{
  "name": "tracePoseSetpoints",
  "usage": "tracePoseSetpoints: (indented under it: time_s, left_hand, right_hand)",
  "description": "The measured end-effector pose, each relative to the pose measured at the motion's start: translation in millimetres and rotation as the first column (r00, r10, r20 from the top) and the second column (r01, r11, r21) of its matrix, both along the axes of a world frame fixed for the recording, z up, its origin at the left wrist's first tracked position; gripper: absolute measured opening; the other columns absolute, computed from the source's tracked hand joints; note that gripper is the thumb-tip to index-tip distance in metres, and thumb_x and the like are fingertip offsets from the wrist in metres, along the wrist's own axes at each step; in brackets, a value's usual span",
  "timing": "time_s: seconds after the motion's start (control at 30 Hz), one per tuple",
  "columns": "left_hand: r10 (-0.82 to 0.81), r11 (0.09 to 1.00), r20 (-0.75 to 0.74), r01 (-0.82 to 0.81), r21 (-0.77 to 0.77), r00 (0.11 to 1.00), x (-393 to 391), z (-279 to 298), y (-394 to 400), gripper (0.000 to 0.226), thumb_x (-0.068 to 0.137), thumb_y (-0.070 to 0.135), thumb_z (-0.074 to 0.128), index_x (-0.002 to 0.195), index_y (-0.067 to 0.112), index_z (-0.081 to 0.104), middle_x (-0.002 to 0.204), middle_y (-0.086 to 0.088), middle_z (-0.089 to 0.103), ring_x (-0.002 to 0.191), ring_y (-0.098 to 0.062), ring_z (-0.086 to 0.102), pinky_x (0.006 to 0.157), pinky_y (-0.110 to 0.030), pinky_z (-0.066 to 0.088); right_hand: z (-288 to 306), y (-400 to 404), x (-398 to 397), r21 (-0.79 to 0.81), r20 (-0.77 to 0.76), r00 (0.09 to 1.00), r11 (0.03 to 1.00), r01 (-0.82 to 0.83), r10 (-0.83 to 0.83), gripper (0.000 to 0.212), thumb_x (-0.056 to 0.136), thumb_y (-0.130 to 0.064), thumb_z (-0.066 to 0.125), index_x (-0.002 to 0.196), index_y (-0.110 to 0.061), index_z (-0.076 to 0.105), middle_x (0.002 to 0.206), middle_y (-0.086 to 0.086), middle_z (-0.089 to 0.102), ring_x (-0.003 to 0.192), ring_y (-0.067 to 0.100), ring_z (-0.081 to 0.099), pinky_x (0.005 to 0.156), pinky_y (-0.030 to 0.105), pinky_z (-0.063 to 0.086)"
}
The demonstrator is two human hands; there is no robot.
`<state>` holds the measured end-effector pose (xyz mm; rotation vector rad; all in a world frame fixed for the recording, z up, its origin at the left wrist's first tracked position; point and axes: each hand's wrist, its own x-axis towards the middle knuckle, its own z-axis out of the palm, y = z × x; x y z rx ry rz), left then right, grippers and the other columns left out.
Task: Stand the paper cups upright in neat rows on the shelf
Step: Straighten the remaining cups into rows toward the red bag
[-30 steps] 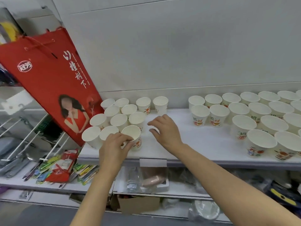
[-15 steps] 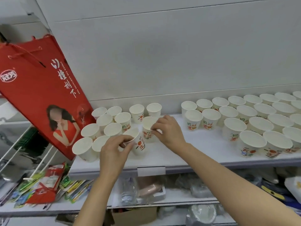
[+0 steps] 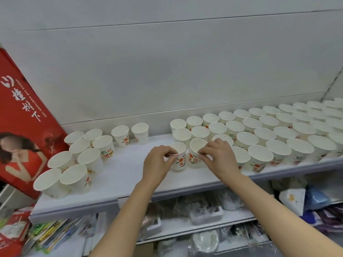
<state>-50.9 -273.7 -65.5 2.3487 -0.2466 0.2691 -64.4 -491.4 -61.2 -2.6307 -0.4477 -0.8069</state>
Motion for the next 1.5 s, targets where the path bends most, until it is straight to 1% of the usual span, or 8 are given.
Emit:
tracePoseSetpoints:
  time_s: [0.23, 0.43, 0.53, 0.83, 1.13, 1.3, 1.43, 1.5]
  left_hand:
    - [0.004, 0.997, -0.034, -0.001, 0.080, 0.999, 10, -8, -11, 0.013, 0.086, 0.036, 0.071, 0.098, 0.031, 0.071, 0.100, 0.014, 0.067, 0.089, -0.005, 0.056, 0.079, -0.024, 0.049]
    - [-0.028, 0.996, -0.016, 0.029, 0.083, 0.999, 6, -6, -11, 0.017, 0.081, 0.035, 0.076, 0.096, 0.035, 0.068, 0.104, 0.020, 0.059, 0.085, -0.003, 0.058, 0.079, -0.022, 0.052]
    - [-0.028, 0.993, -0.037, 0.032, 0.112, 0.999, 7, -4, -12, 0.011, 0.083, 0.035, 0.074, 0.093, 0.032, 0.070, 0.102, 0.016, 0.064, 0.085, -0.005, 0.059, 0.080, -0.026, 0.053]
    - [0.000, 0.994, -0.053, 0.006, 0.114, 0.999, 8, -6, -24, 0.009, 0.085, 0.035, 0.073, 0.093, 0.032, 0.070, 0.101, 0.014, 0.066, 0.088, -0.006, 0.058, 0.082, -0.030, 0.053]
    - [0.016, 0.998, -0.021, -0.015, 0.065, 1.000, -5, -4, -36, 0.025, 0.084, 0.036, 0.074, 0.108, 0.037, 0.067, 0.120, 0.019, 0.058, 0.084, -0.002, 0.060, 0.078, -0.018, 0.052]
    - [0.193, 0.976, 0.018, -0.194, 0.102, 0.981, -28, -5, -8, 0.026, 0.088, 0.041, 0.067, 0.114, 0.039, 0.065, 0.114, 0.021, 0.054, 0.076, -0.003, 0.057, 0.070, -0.011, 0.043]
    - [0.388, 0.908, 0.074, -0.394, 0.139, 0.919, -53, -21, 51, 0.017, 0.090, 0.038, 0.065, 0.107, 0.039, 0.066, 0.102, 0.019, 0.059, 0.081, -0.003, 0.053, 0.066, -0.019, 0.044]
    - [0.510, 0.838, 0.179, -0.533, 0.119, 0.841, -64, -24, 91, 0.019, 0.087, 0.032, 0.069, 0.106, 0.033, 0.067, 0.103, 0.013, 0.061, 0.090, -0.012, 0.055, 0.067, -0.028, 0.047]
  right_hand:
    - [-7, -11, 9, -0.085, -0.004, 1.000, 0.996, 0.030, -0.030, 0.009, 0.072, -0.024, 0.080, 0.079, -0.022, 0.073, 0.075, -0.005, 0.063, 0.074, 0.025, 0.051, 0.067, 0.035, 0.028]
    - [-7, -16, 15, -0.077, -0.016, 1.000, 0.997, 0.013, -0.014, 0.013, 0.070, -0.020, 0.081, 0.080, -0.022, 0.073, 0.079, -0.006, 0.067, 0.077, 0.025, 0.052, 0.070, 0.036, 0.035]
    - [-7, -16, 17, -0.085, 0.003, 1.000, 0.996, 0.013, -0.013, 0.010, 0.071, -0.019, 0.080, 0.077, -0.021, 0.072, 0.077, -0.005, 0.067, 0.076, 0.025, 0.052, 0.070, 0.037, 0.038]
    - [-11, -26, 13, -0.129, 0.066, 0.998, 0.992, 0.013, -0.004, 0.014, 0.068, -0.012, 0.082, 0.076, -0.018, 0.072, 0.077, -0.002, 0.068, 0.073, 0.027, 0.055, 0.071, 0.034, 0.028]
    - [-9, -30, 8, -0.090, 0.122, 0.992, 0.996, -0.029, 0.040, 0.017, 0.069, -0.017, 0.082, 0.082, -0.018, 0.072, 0.081, -0.001, 0.068, 0.077, 0.028, 0.056, 0.073, 0.034, 0.029]
    - [-8, -16, 4, -0.063, 0.201, 0.973, 0.992, -0.105, 0.116, 0.012, 0.073, -0.018, 0.079, 0.081, -0.017, 0.071, 0.081, -0.001, 0.067, 0.076, 0.027, 0.054, 0.070, 0.037, 0.034]
    - [-16, 11, -5, -0.075, 0.229, 0.956, 0.983, -0.169, 0.182, 0.004, 0.077, -0.020, 0.071, 0.078, -0.017, 0.069, 0.077, -0.001, 0.066, 0.075, 0.028, 0.055, 0.067, 0.038, 0.038]
    - [-24, 27, -7, -0.066, 0.210, 0.953, 0.975, -0.211, 0.220, 0.004, 0.077, -0.020, 0.071, 0.079, -0.017, 0.070, 0.078, -0.001, 0.066, 0.076, 0.027, 0.054, 0.068, 0.037, 0.037]
